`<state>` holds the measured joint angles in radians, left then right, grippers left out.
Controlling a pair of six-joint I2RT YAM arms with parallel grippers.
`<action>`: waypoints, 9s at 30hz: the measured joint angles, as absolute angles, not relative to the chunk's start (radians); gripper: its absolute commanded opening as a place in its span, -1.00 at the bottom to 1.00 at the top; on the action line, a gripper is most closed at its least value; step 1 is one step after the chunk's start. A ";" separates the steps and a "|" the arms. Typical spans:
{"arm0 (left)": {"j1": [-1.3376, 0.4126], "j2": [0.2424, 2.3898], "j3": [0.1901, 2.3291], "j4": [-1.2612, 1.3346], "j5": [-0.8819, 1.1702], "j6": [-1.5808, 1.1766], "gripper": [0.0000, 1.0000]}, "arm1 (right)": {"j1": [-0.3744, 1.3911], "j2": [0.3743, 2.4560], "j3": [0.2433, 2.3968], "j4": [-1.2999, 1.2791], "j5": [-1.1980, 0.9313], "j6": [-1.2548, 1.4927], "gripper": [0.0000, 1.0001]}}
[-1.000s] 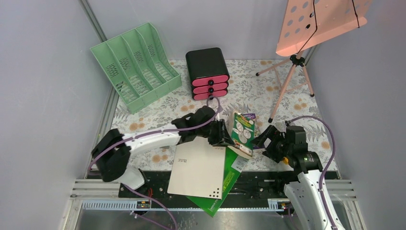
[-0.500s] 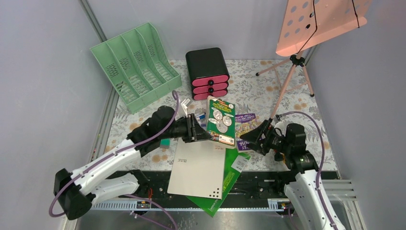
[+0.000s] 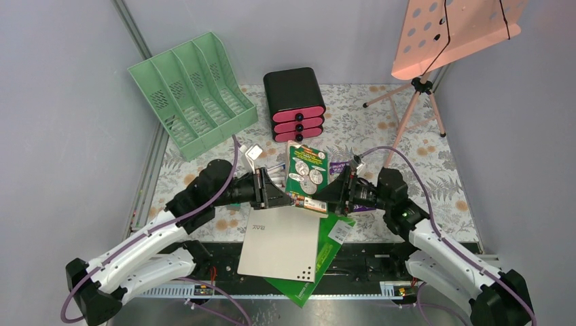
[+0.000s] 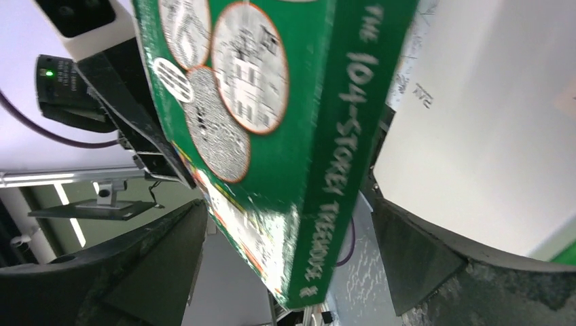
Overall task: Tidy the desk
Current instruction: Pick up the book from the center of the board, then place the book in the storage box.
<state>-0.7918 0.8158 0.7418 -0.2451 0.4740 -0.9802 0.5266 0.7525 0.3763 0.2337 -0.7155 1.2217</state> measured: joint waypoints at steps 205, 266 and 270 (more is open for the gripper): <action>-0.474 0.936 1.229 -0.948 -0.068 -0.506 -1.00 | 0.634 0.528 0.624 -0.772 0.199 0.753 0.99; 0.030 1.430 1.670 -0.953 -0.477 -0.520 -1.00 | 0.634 0.456 0.501 -0.614 0.246 0.729 0.99; 0.054 1.473 1.674 -0.941 -0.488 -0.519 -1.00 | 0.634 0.463 0.501 -0.614 0.246 0.730 0.99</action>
<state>0.0536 1.4731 1.6745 -0.9405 -0.4877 -0.5190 0.6338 0.4633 0.5014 -0.6144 0.2459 0.7296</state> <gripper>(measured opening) 0.279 0.993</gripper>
